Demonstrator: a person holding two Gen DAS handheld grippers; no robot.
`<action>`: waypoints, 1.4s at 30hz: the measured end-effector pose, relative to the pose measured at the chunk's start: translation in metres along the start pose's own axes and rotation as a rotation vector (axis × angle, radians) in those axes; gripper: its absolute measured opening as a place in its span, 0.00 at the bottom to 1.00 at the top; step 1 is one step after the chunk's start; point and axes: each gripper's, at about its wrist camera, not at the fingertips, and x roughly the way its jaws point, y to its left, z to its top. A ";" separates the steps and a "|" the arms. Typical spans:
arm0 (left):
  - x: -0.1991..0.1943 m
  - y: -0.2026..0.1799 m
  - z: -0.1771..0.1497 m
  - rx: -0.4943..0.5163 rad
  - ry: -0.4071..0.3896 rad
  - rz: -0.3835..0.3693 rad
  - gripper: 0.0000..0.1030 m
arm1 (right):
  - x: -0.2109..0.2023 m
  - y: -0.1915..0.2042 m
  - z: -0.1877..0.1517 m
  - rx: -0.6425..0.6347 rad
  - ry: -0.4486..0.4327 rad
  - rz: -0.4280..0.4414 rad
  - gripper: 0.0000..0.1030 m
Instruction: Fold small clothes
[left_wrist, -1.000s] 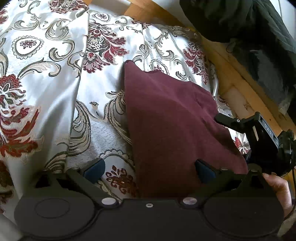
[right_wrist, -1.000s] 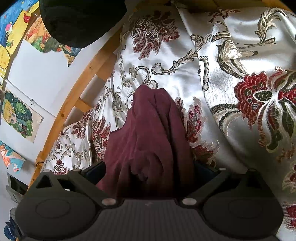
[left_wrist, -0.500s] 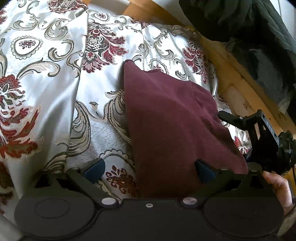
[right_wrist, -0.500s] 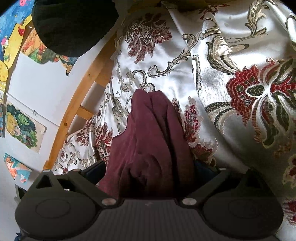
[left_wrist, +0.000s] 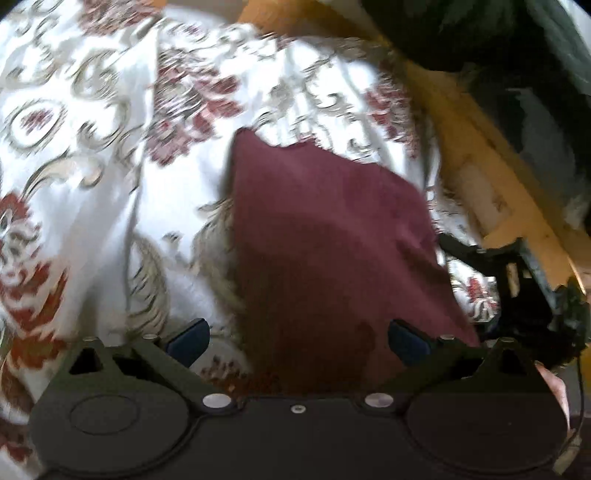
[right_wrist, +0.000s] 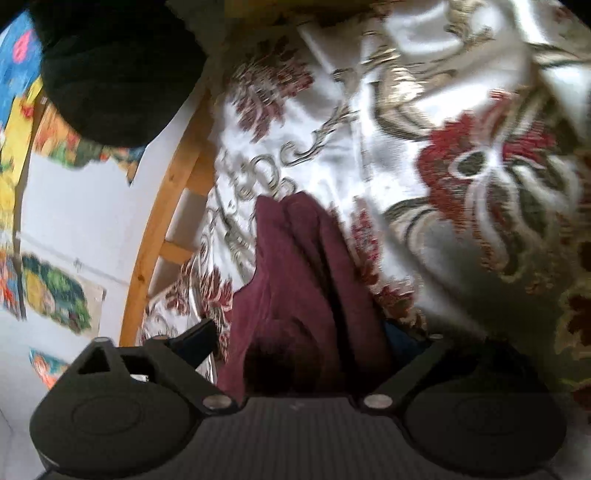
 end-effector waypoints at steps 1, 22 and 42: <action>0.002 -0.003 0.002 0.018 0.005 0.000 0.99 | 0.000 -0.002 0.001 0.014 -0.003 -0.007 0.82; 0.039 0.025 0.042 -0.215 0.015 0.034 0.99 | 0.006 -0.012 0.003 0.035 0.018 -0.051 0.46; 0.026 0.035 0.035 -0.236 -0.053 0.034 0.76 | 0.005 -0.015 0.003 0.048 0.021 -0.043 0.46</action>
